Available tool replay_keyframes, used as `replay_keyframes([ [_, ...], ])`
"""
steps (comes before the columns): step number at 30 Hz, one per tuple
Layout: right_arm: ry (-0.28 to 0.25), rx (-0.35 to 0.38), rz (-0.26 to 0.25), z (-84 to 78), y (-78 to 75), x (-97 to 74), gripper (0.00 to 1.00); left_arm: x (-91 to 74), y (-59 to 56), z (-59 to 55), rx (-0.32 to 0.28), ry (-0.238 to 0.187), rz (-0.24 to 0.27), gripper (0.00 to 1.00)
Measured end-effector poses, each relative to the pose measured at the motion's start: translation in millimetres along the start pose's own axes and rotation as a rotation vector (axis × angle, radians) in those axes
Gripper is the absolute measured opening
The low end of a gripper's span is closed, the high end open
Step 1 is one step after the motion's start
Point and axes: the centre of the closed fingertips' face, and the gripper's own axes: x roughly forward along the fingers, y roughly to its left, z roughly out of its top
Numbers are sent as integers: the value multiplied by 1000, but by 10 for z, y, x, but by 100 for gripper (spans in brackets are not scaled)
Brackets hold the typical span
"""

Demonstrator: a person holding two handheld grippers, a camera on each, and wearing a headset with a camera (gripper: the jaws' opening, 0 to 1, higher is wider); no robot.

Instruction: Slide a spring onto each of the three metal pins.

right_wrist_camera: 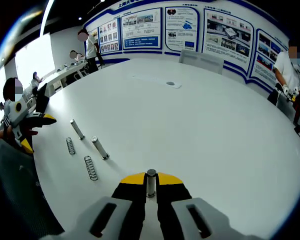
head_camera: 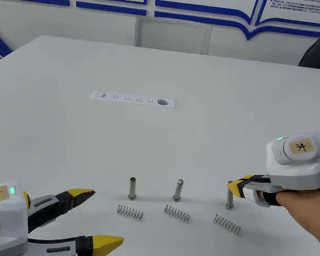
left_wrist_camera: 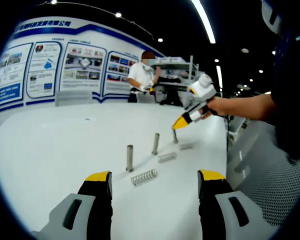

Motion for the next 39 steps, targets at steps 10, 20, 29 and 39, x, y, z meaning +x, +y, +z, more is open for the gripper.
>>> replay_keyframes([
  [10, 0, -4, -2, -47, 4, -72, 8, -9, -25, 28, 7, -3, -4, 71],
  [20, 6, -12, -3, -87, -1, -116, 9, 8, -46, 30, 8, -5, -10, 70],
  [29, 19, -29, 2, -145, 10, -135, 9, 15, -53, 8, 3, -4, -9, 70],
  [39, 19, -43, 3, -174, -1, -181, 10, 18, -54, 11, 3, -6, -8, 70],
])
